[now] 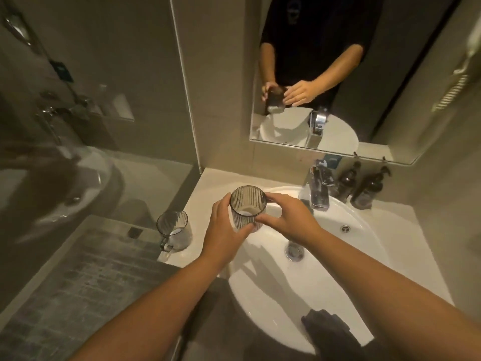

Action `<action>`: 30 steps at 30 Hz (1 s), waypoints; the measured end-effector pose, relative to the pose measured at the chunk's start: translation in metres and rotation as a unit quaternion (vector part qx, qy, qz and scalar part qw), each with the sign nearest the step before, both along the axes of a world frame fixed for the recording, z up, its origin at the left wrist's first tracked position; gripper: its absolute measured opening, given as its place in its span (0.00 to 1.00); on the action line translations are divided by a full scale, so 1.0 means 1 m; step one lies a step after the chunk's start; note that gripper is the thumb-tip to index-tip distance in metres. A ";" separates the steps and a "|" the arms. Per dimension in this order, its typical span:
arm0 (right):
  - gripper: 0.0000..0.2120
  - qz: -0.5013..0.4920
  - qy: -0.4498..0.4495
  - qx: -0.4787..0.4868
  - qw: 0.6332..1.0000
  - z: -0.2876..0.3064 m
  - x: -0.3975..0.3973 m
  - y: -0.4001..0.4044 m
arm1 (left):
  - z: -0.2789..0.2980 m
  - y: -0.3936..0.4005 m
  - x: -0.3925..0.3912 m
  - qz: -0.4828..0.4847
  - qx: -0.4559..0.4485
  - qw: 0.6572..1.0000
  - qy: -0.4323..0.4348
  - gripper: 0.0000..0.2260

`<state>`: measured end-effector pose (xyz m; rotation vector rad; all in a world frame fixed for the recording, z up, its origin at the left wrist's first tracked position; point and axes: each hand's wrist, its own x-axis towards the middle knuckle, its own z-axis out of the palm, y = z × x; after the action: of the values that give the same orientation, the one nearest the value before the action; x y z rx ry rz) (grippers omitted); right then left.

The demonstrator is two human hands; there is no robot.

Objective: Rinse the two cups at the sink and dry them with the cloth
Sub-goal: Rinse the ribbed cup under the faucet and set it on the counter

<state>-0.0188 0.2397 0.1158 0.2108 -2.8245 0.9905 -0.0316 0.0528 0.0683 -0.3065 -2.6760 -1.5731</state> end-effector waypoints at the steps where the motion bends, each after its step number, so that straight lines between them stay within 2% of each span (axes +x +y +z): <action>1: 0.27 -0.015 -0.012 -0.002 1.000 -0.004 0.010 0.005 | -0.004 0.006 0.003 -0.022 0.008 1.000 -0.011 0.40; 7: 0.25 -0.079 -0.090 -0.065 0.991 -0.026 0.066 0.038 | -0.020 0.045 0.015 -0.148 0.061 0.985 -0.070 0.40; 13: 0.18 -0.096 -0.162 -0.069 0.980 -0.023 0.095 0.076 | -0.027 0.084 0.022 -0.185 0.082 0.974 -0.105 0.40; 15: 0.13 -0.164 -0.108 0.002 0.981 -0.016 0.090 0.099 | -0.029 0.095 0.019 -0.183 0.084 0.973 -0.113 0.39; 18: 0.13 -0.220 -0.022 0.111 0.969 0.007 0.058 0.128 | -0.038 0.104 0.015 -0.185 0.071 0.973 -0.121 0.39; 20: 0.17 -0.175 0.006 0.163 0.971 0.025 0.024 0.138 | -0.043 0.109 0.013 -0.182 0.051 0.974 -0.123 0.39; 23: 0.27 -0.062 -0.030 0.265 0.962 0.039 -0.027 0.142 | -0.049 0.119 0.014 -0.166 0.030 0.977 -0.133 0.38; 27: 0.15 0.007 -0.056 0.337 0.940 0.033 -0.062 0.139 | -0.058 0.127 0.012 -0.152 0.024 0.977 -0.150 0.38; 30: 0.13 0.001 -0.022 0.343 0.939 0.024 -0.068 0.141 | -0.064 0.131 0.007 -0.144 0.018 0.977 -0.158 0.37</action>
<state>-0.0867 0.3804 0.1395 0.2602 -3.0886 -0.0332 -0.0243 0.1835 0.0047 -0.5045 -2.9438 -1.8929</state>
